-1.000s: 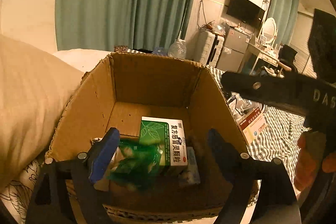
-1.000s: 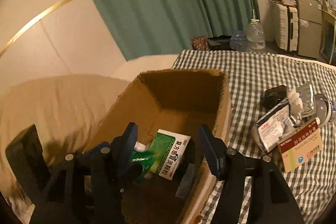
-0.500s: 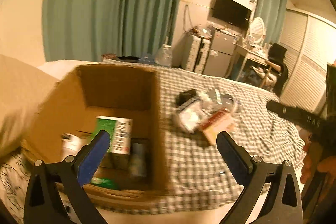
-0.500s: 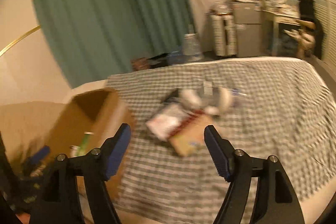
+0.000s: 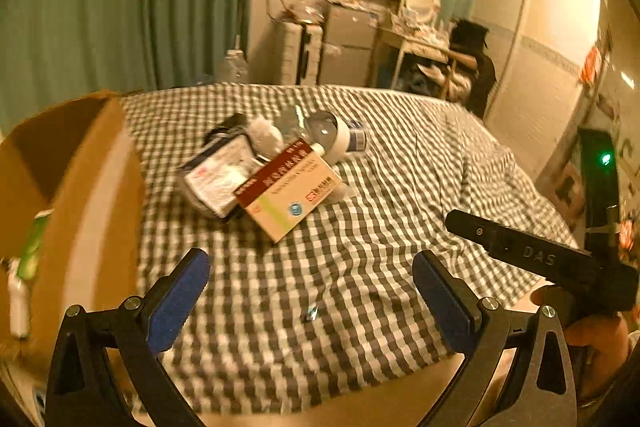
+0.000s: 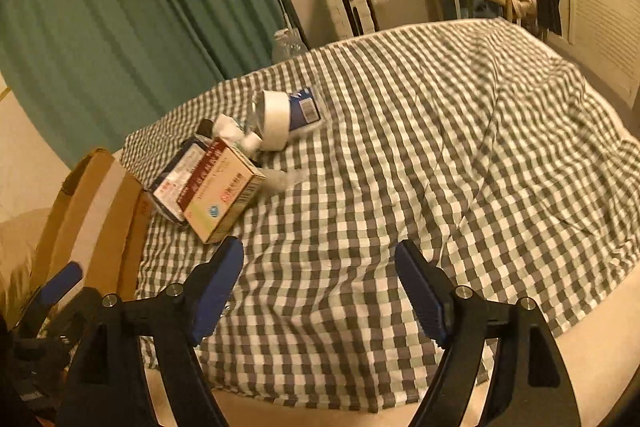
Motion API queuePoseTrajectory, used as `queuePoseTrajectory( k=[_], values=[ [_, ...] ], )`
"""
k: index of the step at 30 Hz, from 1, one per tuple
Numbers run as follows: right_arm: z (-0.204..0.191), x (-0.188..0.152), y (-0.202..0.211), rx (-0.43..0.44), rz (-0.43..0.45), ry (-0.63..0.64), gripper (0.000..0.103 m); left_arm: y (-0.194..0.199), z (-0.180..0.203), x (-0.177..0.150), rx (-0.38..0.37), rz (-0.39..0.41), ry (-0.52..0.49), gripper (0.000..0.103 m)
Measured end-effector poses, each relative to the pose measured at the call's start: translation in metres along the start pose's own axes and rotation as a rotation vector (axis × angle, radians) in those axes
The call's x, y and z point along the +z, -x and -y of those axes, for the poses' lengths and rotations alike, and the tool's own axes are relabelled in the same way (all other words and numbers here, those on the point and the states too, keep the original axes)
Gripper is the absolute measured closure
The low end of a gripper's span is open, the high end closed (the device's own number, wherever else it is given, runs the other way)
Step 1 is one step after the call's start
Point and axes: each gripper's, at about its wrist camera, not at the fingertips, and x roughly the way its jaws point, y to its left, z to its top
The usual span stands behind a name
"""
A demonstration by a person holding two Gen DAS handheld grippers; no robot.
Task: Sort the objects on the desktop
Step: 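Move both tools back over the items on the bed, then grasp the Amoxicillin Capsules box with the left tool while the right tool grasps a white tube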
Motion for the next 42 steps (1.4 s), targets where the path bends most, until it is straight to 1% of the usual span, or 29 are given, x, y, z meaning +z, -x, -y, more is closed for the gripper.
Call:
queuePoseTrajectory(
  k=[4,8,11,13,15,17,19,21,24,26,27,29,31,32,35,36,37,39,42],
  values=[
    [0.008,0.007,-0.014,0.015,-0.002,-0.013,0.025,-0.039,0.005,0.005,0.008,-0.033,-0.057,0.000],
    [0.019,0.011,-0.034,0.017,-0.040,-0.040,0.025,-0.079,-0.002,0.013,0.017,-0.058,-0.114,0.000],
    [0.022,0.014,-0.046,0.013,-0.057,-0.039,0.025,-0.107,-0.007,0.018,0.042,-0.074,-0.160,0.000],
    [0.023,0.017,-0.055,0.008,-0.061,-0.029,0.025,-0.124,-0.013,0.021,0.065,-0.085,-0.170,0.000],
    [0.024,0.018,-0.066,0.000,-0.072,-0.021,0.025,-0.142,-0.019,0.024,0.066,-0.100,-0.165,0.000],
    [0.027,0.019,-0.075,-0.006,-0.087,-0.022,0.025,-0.154,-0.022,0.026,0.063,-0.093,-0.166,0.000],
    [0.029,0.020,-0.083,-0.005,-0.105,-0.021,0.025,-0.159,-0.022,0.026,0.059,-0.073,-0.190,0.000],
    [0.029,0.021,-0.088,-0.009,-0.111,-0.014,0.025,-0.170,-0.022,0.026,0.052,-0.108,-0.213,0.000],
    [0.027,0.022,-0.093,-0.015,-0.117,-0.004,0.025,-0.182,-0.025,0.024,0.043,-0.129,-0.257,0.000],
    [0.026,0.023,-0.095,-0.010,-0.119,0.000,0.025,-0.184,-0.030,0.023,0.024,-0.127,-0.236,0.000],
    [0.025,0.024,-0.096,-0.007,-0.117,0.005,0.025,-0.183,-0.032,0.023,0.011,-0.118,-0.223,0.005],
    [0.019,0.027,-0.096,0.012,-0.104,0.027,0.025,-0.175,-0.034,0.019,-0.001,-0.108,-0.194,0.009],
    [0.011,0.032,-0.096,0.043,-0.078,0.059,0.025,-0.162,-0.038,0.014,0.033,-0.091,-0.160,0.012],
    [0.005,0.035,-0.097,0.060,-0.065,0.087,0.025,-0.152,-0.041,0.011,0.054,-0.075,-0.119,0.013],
    [-0.020,0.040,-0.104,0.097,-0.032,0.228,0.025,-0.125,-0.050,0.004,0.111,-0.056,0.008,0.014],
    [-0.027,0.040,-0.108,0.114,-0.029,0.271,0.028,-0.117,-0.053,0.001,0.125,-0.049,0.035,0.014],
    [-0.035,0.041,-0.114,0.130,-0.030,0.309,0.031,-0.106,-0.056,-0.003,0.148,-0.038,0.074,0.014],
    [-0.047,0.044,-0.127,0.173,-0.048,0.359,0.035,-0.096,-0.064,-0.012,0.166,-0.033,0.126,0.014],
    [-0.061,0.050,-0.150,0.200,-0.084,0.431,0.036,-0.097,-0.072,-0.019,0.169,-0.057,0.160,0.015]
  ],
)
